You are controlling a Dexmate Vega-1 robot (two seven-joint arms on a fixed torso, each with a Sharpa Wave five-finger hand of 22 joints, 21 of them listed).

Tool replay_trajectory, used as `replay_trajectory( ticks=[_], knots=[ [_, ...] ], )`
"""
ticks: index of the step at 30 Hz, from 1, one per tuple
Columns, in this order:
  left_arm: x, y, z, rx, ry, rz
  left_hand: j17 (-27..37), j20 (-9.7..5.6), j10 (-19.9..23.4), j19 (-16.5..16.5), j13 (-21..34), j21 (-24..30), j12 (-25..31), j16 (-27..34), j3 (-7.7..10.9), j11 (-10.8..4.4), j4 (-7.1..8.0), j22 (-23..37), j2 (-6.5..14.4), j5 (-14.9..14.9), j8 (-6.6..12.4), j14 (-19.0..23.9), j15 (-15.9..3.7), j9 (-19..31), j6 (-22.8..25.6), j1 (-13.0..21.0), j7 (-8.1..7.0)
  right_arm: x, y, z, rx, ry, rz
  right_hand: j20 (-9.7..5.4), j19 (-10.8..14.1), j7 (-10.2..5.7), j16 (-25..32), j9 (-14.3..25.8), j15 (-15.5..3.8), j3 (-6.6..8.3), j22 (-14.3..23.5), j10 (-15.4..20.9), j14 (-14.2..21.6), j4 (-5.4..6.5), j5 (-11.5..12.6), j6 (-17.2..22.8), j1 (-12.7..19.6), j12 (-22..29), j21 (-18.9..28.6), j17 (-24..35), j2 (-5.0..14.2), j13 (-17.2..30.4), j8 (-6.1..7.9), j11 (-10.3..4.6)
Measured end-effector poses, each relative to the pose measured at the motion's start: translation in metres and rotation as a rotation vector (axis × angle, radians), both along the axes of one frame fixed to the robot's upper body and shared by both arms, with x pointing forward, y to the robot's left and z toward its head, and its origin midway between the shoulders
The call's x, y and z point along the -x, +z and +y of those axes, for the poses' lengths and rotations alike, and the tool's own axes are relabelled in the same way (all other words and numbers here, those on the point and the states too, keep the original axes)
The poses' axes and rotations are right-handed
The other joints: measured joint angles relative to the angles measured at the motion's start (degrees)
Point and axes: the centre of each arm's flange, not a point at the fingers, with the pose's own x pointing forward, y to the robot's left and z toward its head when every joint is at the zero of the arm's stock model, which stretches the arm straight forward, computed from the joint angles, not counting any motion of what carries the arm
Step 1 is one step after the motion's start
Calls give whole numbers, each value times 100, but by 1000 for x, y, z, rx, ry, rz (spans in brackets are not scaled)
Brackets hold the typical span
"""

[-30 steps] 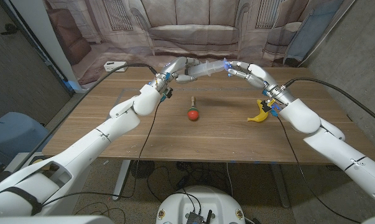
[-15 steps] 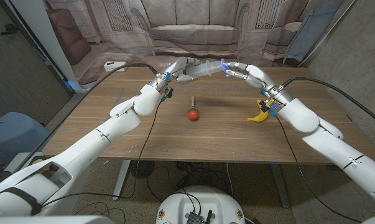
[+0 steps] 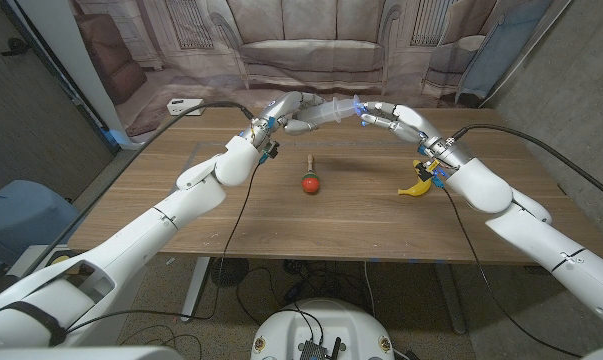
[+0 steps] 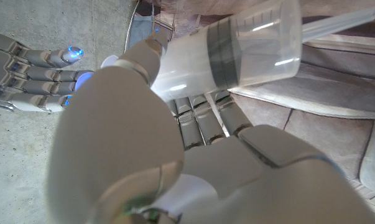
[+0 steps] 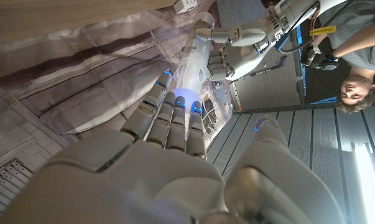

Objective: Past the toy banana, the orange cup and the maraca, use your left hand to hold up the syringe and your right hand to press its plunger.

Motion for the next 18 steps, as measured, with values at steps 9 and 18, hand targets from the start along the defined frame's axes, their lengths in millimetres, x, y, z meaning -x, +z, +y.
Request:
replay_trajectory(
  ticks=[9, 18],
  knots=[
    [0, 0, -1, -1, -5, -2, 0, -1, -1, -1, -1, 64, -1, -2, 0, -1, 0, -1, 0, -8, -1, 0, 0, 1, 0, 0, 0, -1, 0, 2, 0, 3, 6, 0, 0, 0, 0, 0, 0, 0, 0, -1, 0, 0, 0, 0, 0, -19, 0, 0, 0, 1, 0, 0],
    [0, -1, -1, 0, -4, 0, 0, -10, -1, -10, -3, 66, -4, -4, 0, -1, 0, -1, 0, -17, -2, 0, 0, 4, 0, 0, 0, -5, -2, 4, -7, 9, 15, 32, 31, 0, 0, 0, 0, 0, 0, -1, 0, 0, 0, 0, 0, -21, 0, -1, 0, 16, -33, 0]
  ],
)
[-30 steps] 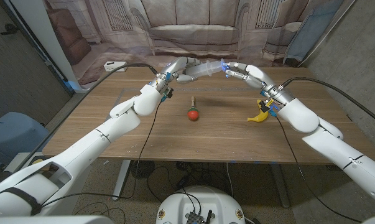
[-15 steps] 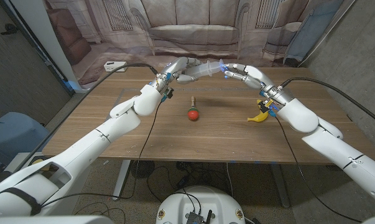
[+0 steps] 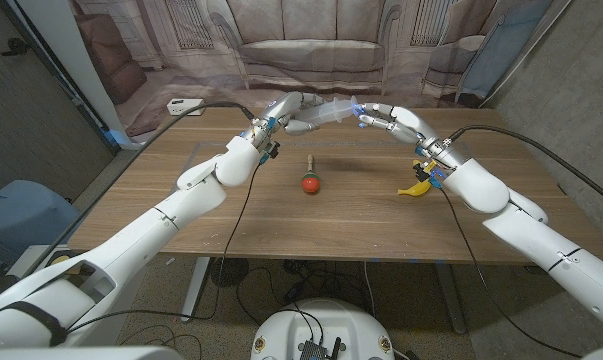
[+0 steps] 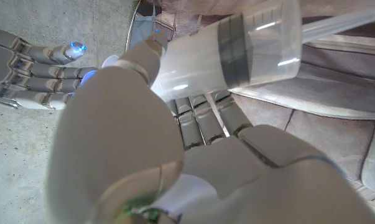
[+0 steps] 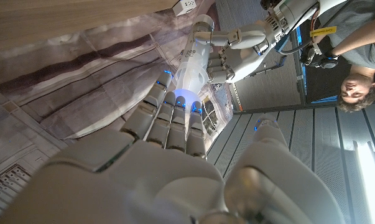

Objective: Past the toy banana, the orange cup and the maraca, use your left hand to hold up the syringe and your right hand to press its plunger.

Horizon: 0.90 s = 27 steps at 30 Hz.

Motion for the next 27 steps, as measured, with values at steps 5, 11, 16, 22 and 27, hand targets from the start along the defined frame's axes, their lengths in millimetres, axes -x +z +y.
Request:
replay_trajectory(
  ticks=[5, 11, 16, 22, 27],
  knots=[
    [0, 0, 0, 1, 0, -1, 0, 0, 0, 0, 0, 0, 0, -1, 0, 0, 0, 0, 0, 36, 0, 0, 0, 0, 0, 0, 0, -2, 0, 1, -2, 3, 3, 0, 0, 0, 0, 0, 0, 0, 0, 0, 0, 0, 0, 0, 0, -18, 0, 0, 0, 24, 0, 0],
    [-1, 0, 1, 1, 0, -2, 0, -1, -1, -1, -1, 1, 0, -17, 0, 0, 0, 0, 0, 40, -2, 0, 0, -1, 0, 0, 0, -3, 0, 2, -3, 7, 5, 0, 0, 0, 0, 0, 0, 0, 0, -1, 0, 0, 0, 0, 0, -20, 0, 0, 0, 24, 0, 0],
    [-1, 1, 1, 1, -1, -4, 1, -1, -1, -1, 1, 16, 0, -17, 0, -1, 0, -1, 0, 40, -16, 0, 0, -3, 23, 0, -23, -4, 0, 4, -1, 9, 6, 0, 0, 0, 0, 0, 0, 0, 0, -23, 0, 0, 0, 0, 0, -21, 0, 0, 0, 24, -21, 21],
    [-1, 1, 2, 3, -1, -6, 0, -11, -1, -10, 3, 46, -1, -4, 0, 0, 0, -2, 0, 40, -26, 1, 0, -5, 32, 0, -32, -7, 2, 6, 4, 10, 8, 0, -1, 9, -25, 0, 0, 0, 0, -75, 0, 0, 0, -35, 0, -22, 0, 0, 0, 24, -43, 30],
    [-1, 2, 3, 4, 0, -7, 0, -11, -1, -11, 3, 132, -1, 10, 0, 0, 0, -3, 0, 39, -37, 1, -1, -5, 32, 0, -32, -11, 4, 7, 13, 10, 17, 0, -1, 31, -46, -1, 14, 0, 0, -128, -15, 0, 0, -75, 0, -45, 0, 0, 0, 23, -65, 43]
  ],
)
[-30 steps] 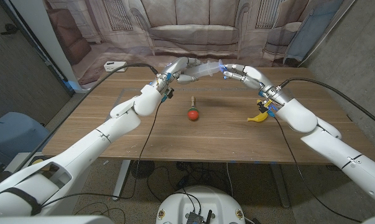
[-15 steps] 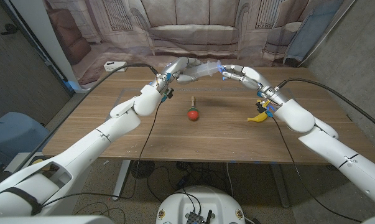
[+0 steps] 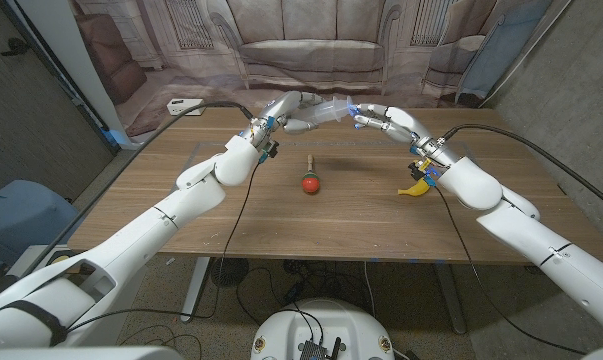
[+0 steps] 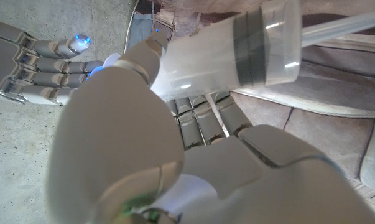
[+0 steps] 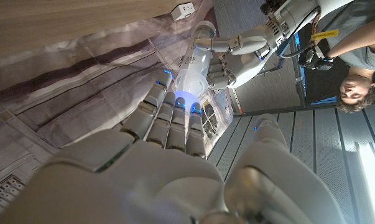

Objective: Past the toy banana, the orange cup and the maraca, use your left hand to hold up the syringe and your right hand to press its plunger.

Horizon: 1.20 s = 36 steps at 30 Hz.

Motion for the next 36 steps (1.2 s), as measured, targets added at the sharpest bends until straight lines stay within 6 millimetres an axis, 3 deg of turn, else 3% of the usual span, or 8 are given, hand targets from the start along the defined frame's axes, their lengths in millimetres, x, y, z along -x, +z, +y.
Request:
replay_trajectory(
  ticks=[36],
  knots=[
    [-5, 4, -2, -2, -4, 3, 0, 16, -1, -60, -1, 100, -45, -6, 0, 0, 0, -14, 0, -46, 21, 0, 0, 0, -2, 0, 1, -10, 2, 5, 8, 19, 20, 0, 0, -10, 0, -1, 28, 0, 0, -8, -28, 0, 0, -50, 0, -19, -23, 28, 0, -14, -2, 9]
  ],
)
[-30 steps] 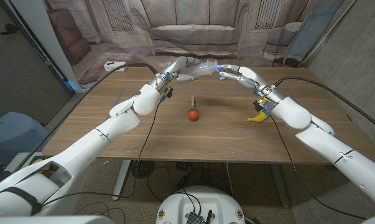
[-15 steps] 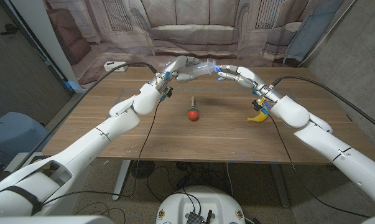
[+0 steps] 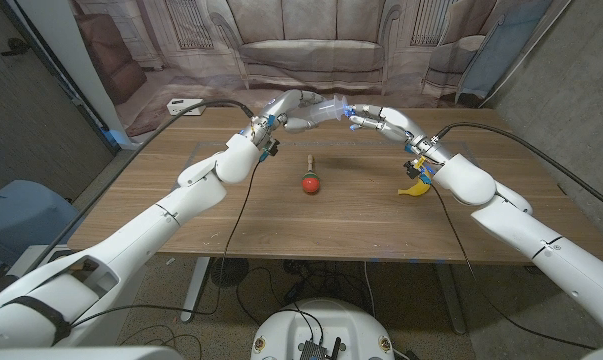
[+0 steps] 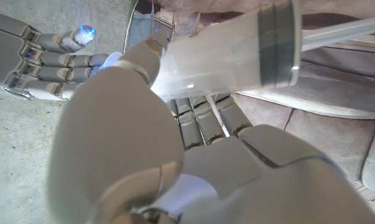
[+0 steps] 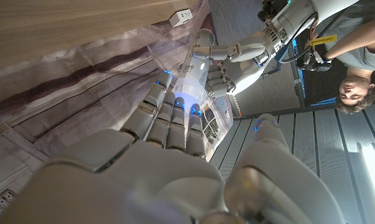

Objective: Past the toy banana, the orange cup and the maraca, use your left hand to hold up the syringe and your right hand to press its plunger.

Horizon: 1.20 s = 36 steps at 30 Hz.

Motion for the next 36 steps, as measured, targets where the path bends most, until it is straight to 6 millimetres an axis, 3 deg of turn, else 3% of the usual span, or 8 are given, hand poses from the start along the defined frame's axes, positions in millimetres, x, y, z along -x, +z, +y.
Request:
replay_trajectory(
  ticks=[36],
  knots=[
    [3, -3, 0, -7, 1, 3, 0, -16, 21, -23, 27, 45, -1, 2, 0, 22, 0, -8, 0, 18, 1, 0, 0, 4, 2, 0, 5, 6, -2, -2, -20, -9, -17, 62, -63, -10, -22, 0, 20, 24, 29, -111, -20, -24, -22, -51, 61, -20, -22, -1, -61, 15, 1, -32]
  ],
)
